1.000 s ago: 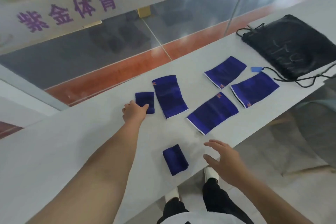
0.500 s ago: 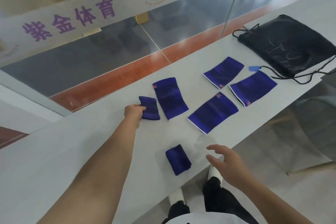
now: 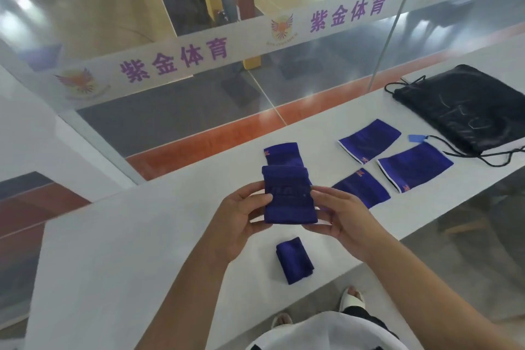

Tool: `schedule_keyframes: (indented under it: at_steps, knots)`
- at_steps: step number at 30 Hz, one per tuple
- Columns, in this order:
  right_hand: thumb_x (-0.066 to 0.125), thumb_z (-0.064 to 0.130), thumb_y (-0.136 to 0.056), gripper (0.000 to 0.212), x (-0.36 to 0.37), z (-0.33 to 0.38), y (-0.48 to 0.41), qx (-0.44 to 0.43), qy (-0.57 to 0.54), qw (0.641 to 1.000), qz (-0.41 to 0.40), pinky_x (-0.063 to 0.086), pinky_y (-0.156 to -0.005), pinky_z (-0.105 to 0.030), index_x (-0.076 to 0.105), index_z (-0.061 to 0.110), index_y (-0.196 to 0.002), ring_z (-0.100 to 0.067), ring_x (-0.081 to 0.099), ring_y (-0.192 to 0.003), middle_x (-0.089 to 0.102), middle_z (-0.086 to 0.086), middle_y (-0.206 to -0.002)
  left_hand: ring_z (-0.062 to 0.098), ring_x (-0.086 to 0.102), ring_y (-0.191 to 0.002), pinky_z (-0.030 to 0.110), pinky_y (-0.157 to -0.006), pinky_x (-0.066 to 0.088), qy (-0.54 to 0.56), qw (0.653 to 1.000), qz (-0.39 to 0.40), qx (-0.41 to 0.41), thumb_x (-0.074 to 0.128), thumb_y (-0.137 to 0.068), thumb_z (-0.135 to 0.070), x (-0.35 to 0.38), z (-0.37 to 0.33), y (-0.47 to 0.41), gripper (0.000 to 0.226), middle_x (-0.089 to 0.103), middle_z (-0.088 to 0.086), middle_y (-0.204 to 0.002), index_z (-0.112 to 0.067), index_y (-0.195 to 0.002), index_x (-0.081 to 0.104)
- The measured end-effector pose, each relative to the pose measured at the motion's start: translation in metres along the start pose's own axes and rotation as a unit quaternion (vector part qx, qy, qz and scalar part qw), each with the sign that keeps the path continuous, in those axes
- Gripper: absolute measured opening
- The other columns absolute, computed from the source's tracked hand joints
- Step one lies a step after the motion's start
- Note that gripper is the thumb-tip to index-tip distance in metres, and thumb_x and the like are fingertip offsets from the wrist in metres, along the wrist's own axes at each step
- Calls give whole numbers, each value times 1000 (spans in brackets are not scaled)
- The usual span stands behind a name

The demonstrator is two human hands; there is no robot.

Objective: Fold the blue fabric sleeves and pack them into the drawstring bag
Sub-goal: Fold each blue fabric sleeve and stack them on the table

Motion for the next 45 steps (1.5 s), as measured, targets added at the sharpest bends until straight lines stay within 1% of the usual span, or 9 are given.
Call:
schedule_keyframes:
  at_steps: [9,15,23,28,32,36,39,42,45]
  knots:
    - [63,3,-94,18,-1,12,24,-45,82,995,-39,62,-82,-47,71,13,-107,-28,76,-92,77,-10,-105,18,74,-82,25,-62,56,-35,999,-16,-7,61,-96,-12,17,7,17,27,77,8,-102,-15,-121,68]
    - [57,-7,-93,24,-3,29,45,-170,28,985,9,60,-81,-55,67,1,-113,-42,71,-99,72,-23,-113,22,74,-97,32,-67,61,-30,995,13,95,57,-97,-4,26,-19,24,29,76,7,-108,-17,-120,69]
    - [45,-14,-94,46,-6,34,65,-251,97,963,24,61,-70,-36,78,11,-73,-31,68,-84,74,-15,-91,25,72,-90,33,-66,61,-10,991,90,102,39,-100,6,22,-14,30,39,72,8,-91,-10,-88,72]
    - [70,2,-88,8,-1,30,67,-247,203,947,35,57,-71,-38,69,10,-86,-31,68,-81,73,-15,-96,31,70,-99,37,-72,61,-84,987,120,62,59,-98,-20,13,-10,29,8,72,10,-102,-15,-94,61]
    - [69,-2,-88,27,7,30,62,-227,286,929,68,63,-78,-42,66,19,-105,-29,72,-94,72,2,-106,14,72,-101,27,-70,60,-205,970,127,15,68,-90,-31,13,-14,28,23,76,-5,-104,-27,-112,63]
    - [69,-1,-89,35,15,35,54,-236,363,897,90,63,-80,-44,64,24,-113,-26,72,-99,71,3,-111,17,73,-95,23,-69,59,-260,960,102,15,75,-88,-19,13,-20,21,18,77,-6,-99,-22,-105,73]
    - [73,4,-87,36,16,34,46,-224,299,926,49,62,-83,-49,64,26,-114,-25,74,-96,72,-1,-111,21,73,-95,24,-69,60,-210,975,62,46,77,-85,-13,11,-18,15,18,78,-1,-97,-15,-102,75]
    - [80,12,-79,42,13,20,42,-133,113,984,38,59,-91,-51,65,19,-118,-28,73,-102,71,-12,-119,24,74,-96,30,-75,62,-129,989,20,64,74,-86,-12,12,-8,14,26,78,5,-101,-8,-112,72]
    - [74,9,-84,39,13,-6,43,-65,22,996,56,57,-93,-52,65,8,-122,-32,72,-105,73,-16,-118,24,75,-96,34,-81,62,-91,994,6,62,70,-91,-14,15,12,16,27,78,8,-104,-7,-117,69]
Point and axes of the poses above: each hand's wrist, its own y-axis away from the middle knuckle, its own x-axis out of the palm, z = x × y, the point moved 1 cm from there along -y, towards the middle knuckle
